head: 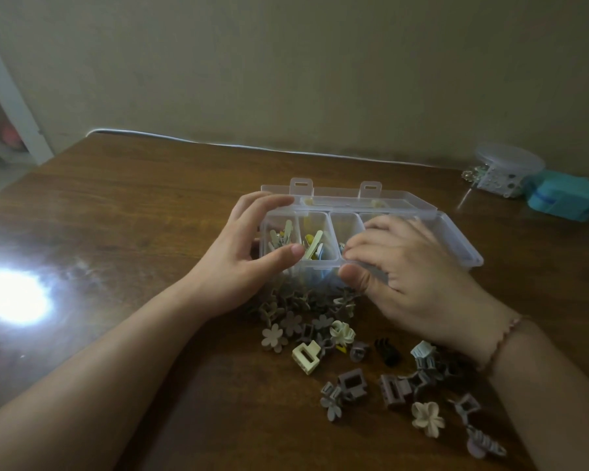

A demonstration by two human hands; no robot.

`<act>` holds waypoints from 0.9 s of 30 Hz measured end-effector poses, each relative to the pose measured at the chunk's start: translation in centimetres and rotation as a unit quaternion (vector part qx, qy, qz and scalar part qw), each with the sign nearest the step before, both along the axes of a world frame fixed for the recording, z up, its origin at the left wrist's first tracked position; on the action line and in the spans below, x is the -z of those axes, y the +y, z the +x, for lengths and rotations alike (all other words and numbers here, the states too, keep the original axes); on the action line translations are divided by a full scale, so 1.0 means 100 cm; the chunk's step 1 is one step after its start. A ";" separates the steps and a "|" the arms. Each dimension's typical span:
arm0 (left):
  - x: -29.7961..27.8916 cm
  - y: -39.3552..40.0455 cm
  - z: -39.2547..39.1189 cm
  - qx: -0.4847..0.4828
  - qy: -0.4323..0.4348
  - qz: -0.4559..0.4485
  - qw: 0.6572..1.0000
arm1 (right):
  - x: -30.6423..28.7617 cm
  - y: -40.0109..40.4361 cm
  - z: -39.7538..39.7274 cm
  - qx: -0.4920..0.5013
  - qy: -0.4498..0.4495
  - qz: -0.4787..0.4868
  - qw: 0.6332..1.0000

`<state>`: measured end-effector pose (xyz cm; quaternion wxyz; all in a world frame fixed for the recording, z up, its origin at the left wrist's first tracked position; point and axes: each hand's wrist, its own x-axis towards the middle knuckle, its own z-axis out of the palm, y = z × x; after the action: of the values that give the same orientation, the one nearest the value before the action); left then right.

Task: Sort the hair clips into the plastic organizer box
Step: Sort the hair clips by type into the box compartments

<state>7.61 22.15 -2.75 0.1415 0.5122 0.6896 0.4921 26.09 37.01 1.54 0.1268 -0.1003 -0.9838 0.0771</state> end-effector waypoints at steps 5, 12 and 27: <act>-0.001 0.000 0.001 0.000 -0.003 0.000 1.000 | -0.004 0.000 0.004 0.021 0.031 0.019 0.999; -0.001 0.000 0.000 -0.001 0.000 0.000 1.000 | -0.006 -0.002 0.008 0.000 -0.020 -0.011 1.000; 0.000 -0.001 0.001 -0.002 0.019 0.002 1.000 | -0.036 -0.034 0.034 -0.164 0.024 -0.022 0.986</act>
<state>7.70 22.02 -2.70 0.1266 0.5201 0.6922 0.4842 29.54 33.63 5.19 0.1336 0.0611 -0.9818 0.1205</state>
